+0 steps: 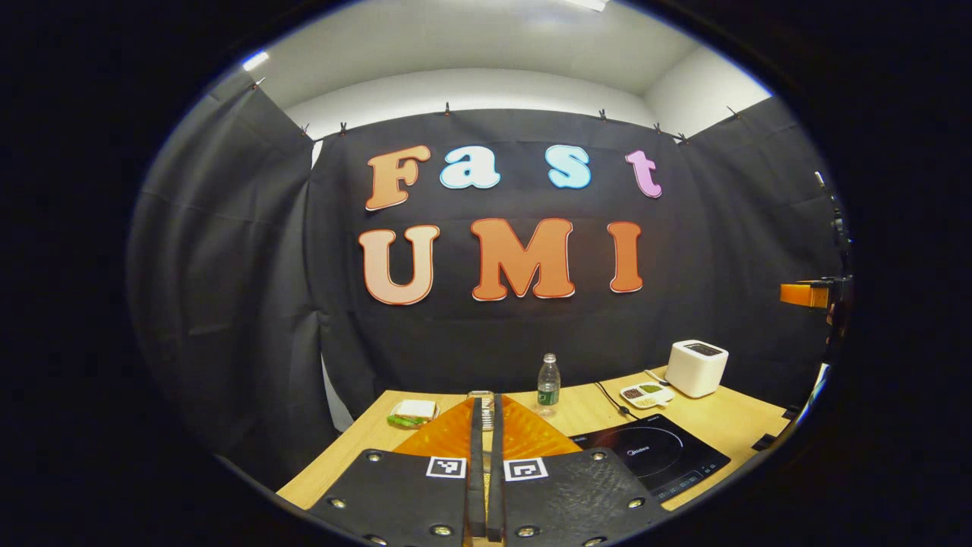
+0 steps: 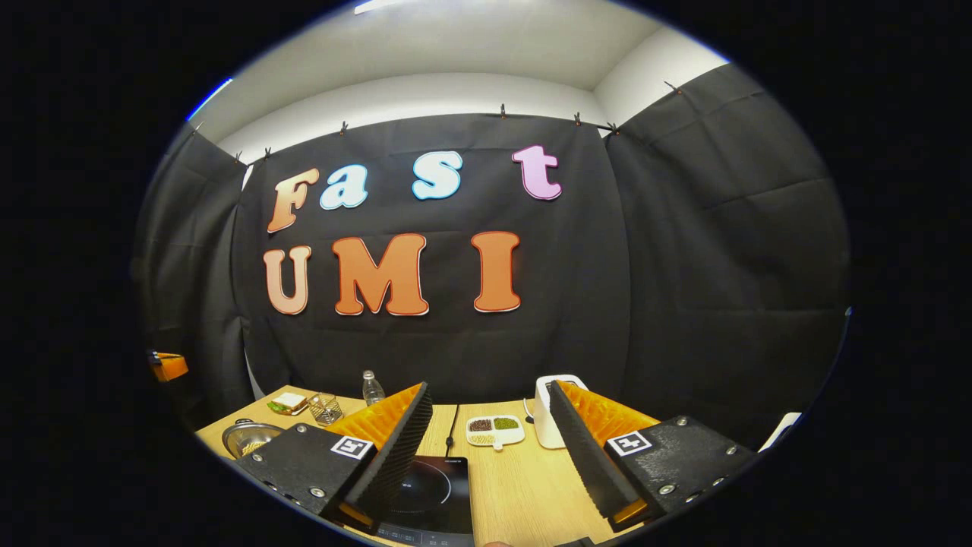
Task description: First push the handle of the pot to place it horizontally, then grasp the pot with both hands and set it on the induction cooktop.
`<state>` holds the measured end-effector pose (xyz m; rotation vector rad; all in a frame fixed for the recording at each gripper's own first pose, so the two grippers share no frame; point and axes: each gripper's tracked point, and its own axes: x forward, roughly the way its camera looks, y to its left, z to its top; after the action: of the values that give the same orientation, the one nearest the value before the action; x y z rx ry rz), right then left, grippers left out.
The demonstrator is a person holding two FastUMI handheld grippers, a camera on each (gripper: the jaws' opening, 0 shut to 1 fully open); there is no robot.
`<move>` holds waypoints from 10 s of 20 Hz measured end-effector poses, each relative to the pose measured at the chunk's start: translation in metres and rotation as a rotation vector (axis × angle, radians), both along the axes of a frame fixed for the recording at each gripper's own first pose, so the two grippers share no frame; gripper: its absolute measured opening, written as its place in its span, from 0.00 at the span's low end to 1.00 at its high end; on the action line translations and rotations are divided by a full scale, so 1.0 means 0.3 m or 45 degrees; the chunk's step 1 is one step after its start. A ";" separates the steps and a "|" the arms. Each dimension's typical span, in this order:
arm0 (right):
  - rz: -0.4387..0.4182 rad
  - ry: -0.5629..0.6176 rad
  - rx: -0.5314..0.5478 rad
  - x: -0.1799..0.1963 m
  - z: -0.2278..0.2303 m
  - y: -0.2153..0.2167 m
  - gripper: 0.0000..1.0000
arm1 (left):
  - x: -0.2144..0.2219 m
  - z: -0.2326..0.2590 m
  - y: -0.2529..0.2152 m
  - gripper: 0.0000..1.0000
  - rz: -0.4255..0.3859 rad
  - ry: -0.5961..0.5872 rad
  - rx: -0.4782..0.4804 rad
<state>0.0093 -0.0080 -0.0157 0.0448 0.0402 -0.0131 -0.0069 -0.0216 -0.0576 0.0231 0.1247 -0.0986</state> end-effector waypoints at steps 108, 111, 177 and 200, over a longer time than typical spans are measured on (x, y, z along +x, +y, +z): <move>0.030 0.213 0.064 0.031 -0.302 0.547 0.96 | 0.196 -0.668 0.357 0.11 -0.078 0.353 -0.116; 0.133 0.287 0.113 0.033 -0.398 0.734 0.96 | 0.247 -0.722 0.454 0.33 -0.087 0.361 -0.138; 0.057 0.728 0.346 0.135 -0.772 0.371 0.48 | 0.253 -0.657 -0.296 0.54 -0.213 0.554 -0.065; -0.023 0.825 0.296 0.204 -0.951 0.153 0.54 | 0.319 -0.916 -0.538 0.54 -0.285 0.724 -0.074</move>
<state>0.0705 0.0379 -0.3009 0.2723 0.6899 -0.0409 0.0887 -0.1830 -0.3326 -0.0499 0.6882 -0.3312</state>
